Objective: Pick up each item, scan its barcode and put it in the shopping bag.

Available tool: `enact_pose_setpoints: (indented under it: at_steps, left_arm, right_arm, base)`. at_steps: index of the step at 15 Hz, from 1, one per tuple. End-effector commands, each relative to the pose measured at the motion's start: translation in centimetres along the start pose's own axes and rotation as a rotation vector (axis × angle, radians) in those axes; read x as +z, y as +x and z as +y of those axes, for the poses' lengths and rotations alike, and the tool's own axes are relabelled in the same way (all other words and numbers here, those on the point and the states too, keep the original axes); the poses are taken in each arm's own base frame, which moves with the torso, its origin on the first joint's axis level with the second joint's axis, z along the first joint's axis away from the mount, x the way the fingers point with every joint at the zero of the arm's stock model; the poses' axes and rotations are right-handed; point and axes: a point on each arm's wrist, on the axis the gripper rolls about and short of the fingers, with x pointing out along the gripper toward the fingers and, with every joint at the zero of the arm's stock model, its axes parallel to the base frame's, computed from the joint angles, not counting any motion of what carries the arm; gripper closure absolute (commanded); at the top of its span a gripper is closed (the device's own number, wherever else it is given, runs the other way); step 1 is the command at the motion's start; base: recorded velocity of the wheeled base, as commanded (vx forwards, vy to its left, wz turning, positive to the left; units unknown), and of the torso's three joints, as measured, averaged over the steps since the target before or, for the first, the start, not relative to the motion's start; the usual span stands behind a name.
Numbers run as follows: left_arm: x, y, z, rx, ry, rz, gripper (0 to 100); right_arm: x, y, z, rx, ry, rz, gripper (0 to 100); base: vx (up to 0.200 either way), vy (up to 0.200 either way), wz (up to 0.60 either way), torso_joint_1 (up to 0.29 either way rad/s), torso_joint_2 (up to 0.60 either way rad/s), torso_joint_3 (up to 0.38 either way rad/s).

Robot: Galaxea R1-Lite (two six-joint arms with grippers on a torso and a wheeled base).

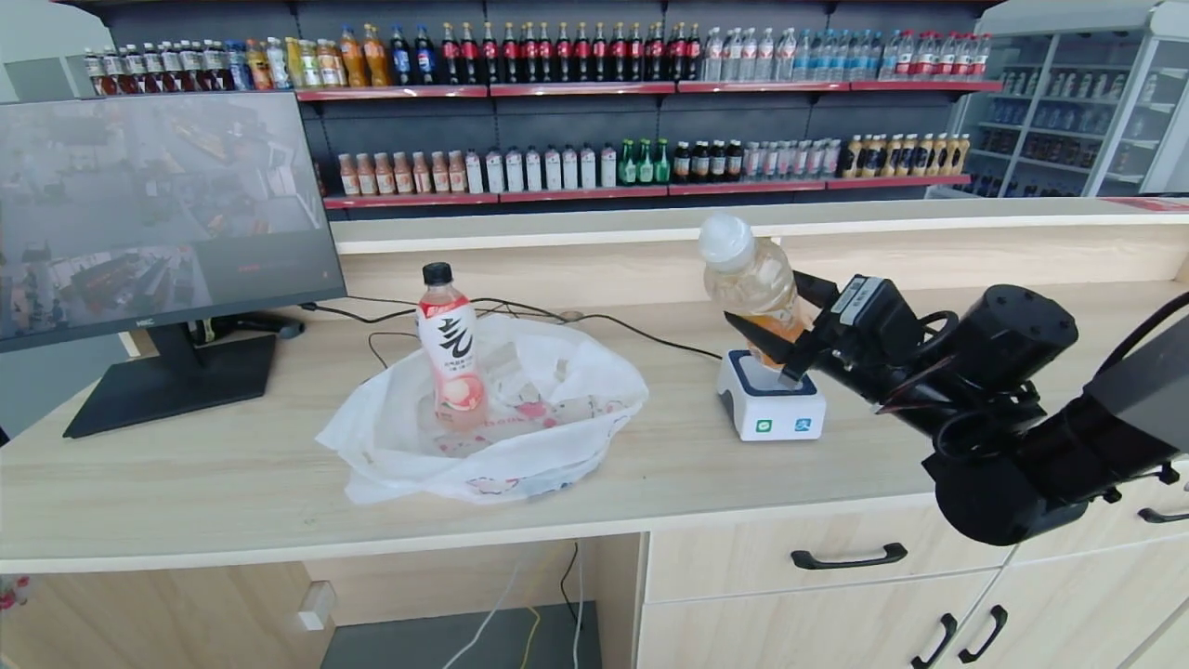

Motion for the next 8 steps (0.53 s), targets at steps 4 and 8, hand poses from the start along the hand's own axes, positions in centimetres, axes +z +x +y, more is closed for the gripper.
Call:
enact_pose_setpoints:
  at_steps: [4,8]
  left_arm:
    - [0.0,0.0,0.0,0.0,0.0,0.0,0]
    - [0.0,0.0,0.0,0.0,0.0,0.0,0]
  right_arm:
    - [-2.0,-0.5,-0.4,0.065,-0.06,-0.016,100]
    - [-3.8,-0.7,-0.5,0.128,-0.12,-0.043,100]
  base:
    - [0.0,0.0,0.0,0.0,0.0,0.0]
    - [0.0,0.0,0.0,0.0,0.0,0.0]
